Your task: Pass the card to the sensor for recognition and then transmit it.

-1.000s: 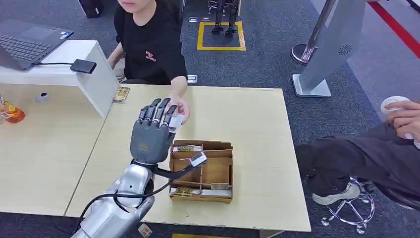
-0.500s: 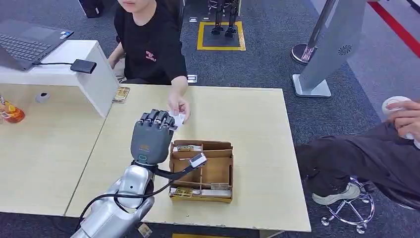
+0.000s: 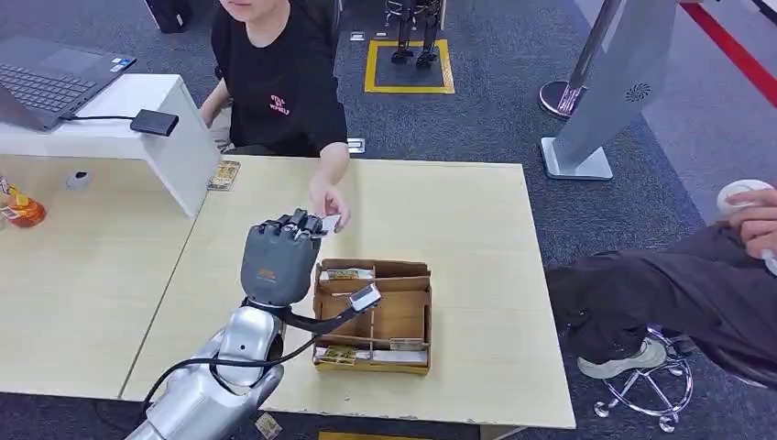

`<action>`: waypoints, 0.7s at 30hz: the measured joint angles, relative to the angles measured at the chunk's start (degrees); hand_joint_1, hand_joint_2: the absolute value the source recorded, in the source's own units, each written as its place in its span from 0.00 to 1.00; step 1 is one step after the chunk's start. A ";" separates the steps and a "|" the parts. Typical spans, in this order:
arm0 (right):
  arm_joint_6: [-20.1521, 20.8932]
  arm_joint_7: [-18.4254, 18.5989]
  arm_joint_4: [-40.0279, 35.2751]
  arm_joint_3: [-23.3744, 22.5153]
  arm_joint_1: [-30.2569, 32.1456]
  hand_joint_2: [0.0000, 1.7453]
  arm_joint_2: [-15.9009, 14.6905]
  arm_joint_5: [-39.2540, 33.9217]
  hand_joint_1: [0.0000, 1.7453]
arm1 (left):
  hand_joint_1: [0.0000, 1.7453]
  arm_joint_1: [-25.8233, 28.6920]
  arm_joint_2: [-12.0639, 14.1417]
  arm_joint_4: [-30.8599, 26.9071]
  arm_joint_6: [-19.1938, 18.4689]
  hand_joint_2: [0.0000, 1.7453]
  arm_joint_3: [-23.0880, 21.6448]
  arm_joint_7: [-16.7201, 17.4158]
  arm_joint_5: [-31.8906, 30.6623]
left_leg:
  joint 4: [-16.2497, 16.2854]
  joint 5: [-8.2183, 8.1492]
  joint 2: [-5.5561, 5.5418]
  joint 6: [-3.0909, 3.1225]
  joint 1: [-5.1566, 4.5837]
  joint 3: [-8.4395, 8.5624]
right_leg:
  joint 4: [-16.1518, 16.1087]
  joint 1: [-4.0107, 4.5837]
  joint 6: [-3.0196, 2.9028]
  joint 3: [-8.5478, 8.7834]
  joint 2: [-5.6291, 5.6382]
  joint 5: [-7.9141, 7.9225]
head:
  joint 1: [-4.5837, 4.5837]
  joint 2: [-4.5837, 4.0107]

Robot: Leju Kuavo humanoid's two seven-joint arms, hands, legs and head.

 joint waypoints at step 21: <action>-0.02 -0.04 0.11 -0.07 0.01 0.00 -0.09 0.07 0.00 | 1.00 0.01 0.90 -0.88 0.87 1.00 -0.98 2.15 0.00 | 0.00 0.00 0.00 0.00 0.00 0.00 | 0.01 0.00 0.00 0.00 0.00 0.00 | 0.00 0.00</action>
